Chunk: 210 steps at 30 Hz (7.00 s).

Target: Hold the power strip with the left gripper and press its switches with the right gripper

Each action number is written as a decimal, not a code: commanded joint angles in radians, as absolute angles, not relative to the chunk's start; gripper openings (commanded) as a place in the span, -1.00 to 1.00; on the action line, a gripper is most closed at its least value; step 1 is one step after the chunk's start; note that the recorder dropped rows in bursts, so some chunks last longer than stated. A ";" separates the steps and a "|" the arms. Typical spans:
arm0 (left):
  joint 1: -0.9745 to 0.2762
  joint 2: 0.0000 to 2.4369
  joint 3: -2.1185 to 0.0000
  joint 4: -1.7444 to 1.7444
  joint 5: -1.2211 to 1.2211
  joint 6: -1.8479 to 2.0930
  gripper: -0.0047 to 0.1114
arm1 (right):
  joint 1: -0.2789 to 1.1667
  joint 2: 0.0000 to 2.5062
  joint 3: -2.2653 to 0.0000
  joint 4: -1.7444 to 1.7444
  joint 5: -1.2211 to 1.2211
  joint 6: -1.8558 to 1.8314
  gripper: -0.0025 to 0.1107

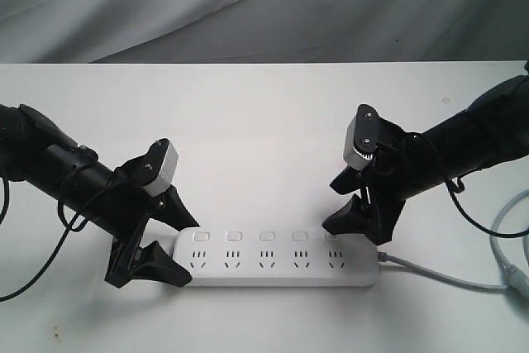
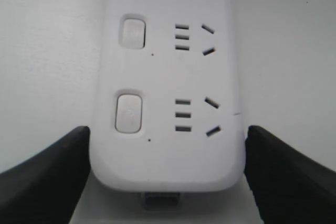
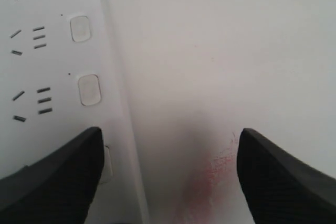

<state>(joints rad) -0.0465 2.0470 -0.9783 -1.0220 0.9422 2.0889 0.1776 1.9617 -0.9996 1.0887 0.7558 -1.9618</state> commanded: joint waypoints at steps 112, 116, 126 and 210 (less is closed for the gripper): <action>-0.051 2.047 -0.983 -1.014 0.941 2.094 -0.06 | 0.161 0.617 -0.997 1.204 0.095 -1.359 -0.96; -0.051 2.047 -0.983 -1.014 0.941 2.094 -0.06 | 0.161 0.568 -0.997 1.204 0.088 -1.359 -0.96; -0.051 2.047 -0.983 -1.014 0.941 2.094 -0.06 | 0.161 0.528 -0.997 1.204 0.090 -1.356 -0.96; -0.051 2.047 -0.983 -1.014 0.941 2.094 -0.06 | -0.038 0.038 0.000 0.146 0.338 -0.037 -0.96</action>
<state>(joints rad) -0.0465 2.0470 -0.9783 -1.0203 0.9440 2.0889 -0.0301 0.0469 -0.0027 0.1726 0.3318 -0.0381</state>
